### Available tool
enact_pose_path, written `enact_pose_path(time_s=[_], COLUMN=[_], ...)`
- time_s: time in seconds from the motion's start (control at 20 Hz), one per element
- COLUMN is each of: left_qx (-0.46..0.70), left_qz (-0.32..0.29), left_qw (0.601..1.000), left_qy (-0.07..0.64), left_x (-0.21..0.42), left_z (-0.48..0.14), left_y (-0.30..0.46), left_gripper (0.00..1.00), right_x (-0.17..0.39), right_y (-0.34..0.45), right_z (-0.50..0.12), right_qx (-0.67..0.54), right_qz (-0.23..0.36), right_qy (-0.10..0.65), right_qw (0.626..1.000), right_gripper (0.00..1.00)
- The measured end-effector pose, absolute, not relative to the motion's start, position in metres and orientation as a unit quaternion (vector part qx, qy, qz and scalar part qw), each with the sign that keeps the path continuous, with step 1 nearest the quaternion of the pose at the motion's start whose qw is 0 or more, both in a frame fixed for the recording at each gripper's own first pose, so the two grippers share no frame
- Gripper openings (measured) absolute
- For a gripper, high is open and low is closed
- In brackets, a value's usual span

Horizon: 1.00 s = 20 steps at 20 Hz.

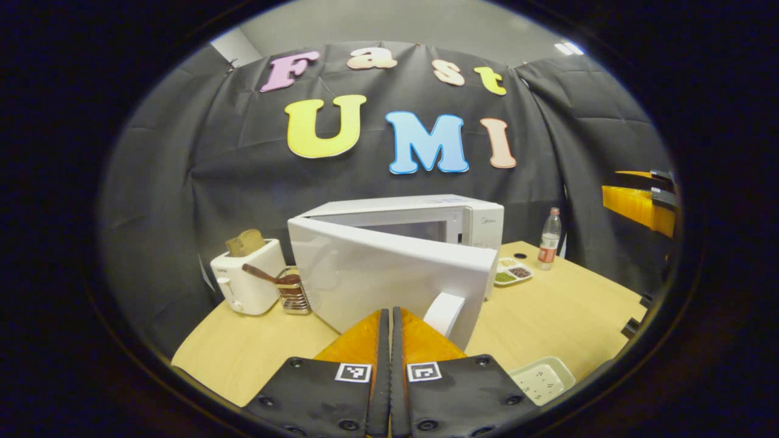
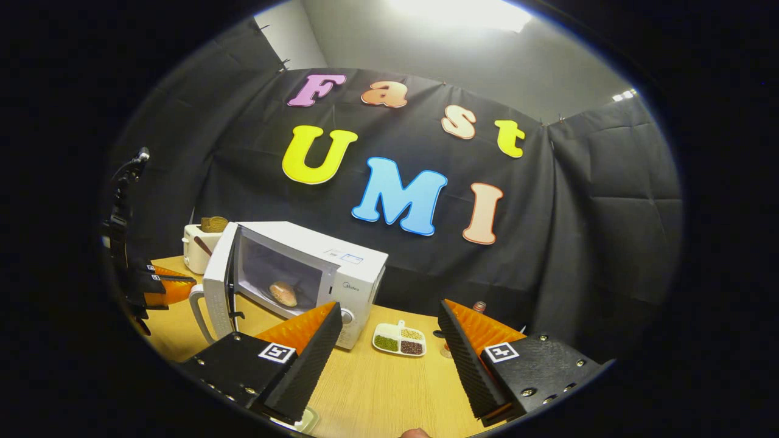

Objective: Open the microwave oven with the left hand, put the food in, and close the microwave oven.

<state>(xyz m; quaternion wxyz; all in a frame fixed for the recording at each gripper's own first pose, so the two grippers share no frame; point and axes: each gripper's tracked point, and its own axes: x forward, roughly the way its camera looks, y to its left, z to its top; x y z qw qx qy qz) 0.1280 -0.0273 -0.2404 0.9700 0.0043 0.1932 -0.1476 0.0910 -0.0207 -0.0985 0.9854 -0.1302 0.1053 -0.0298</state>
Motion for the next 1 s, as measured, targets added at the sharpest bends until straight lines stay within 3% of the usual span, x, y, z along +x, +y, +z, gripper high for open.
enact_pose_path(time_s=[1.0], left_qx=[-0.022], left_qz=[-0.259], left_qw=[0.952], left_qy=[0.161], left_x=[0.237], left_z=[-0.236], left_y=[-0.122], left_gripper=[0.07], right_x=[0.056], right_y=[-0.063], right_z=[-0.105], right_qx=[-0.129], right_qz=[-0.142], right_qy=[0.134], right_qw=[0.972], right_gripper=[0.97])
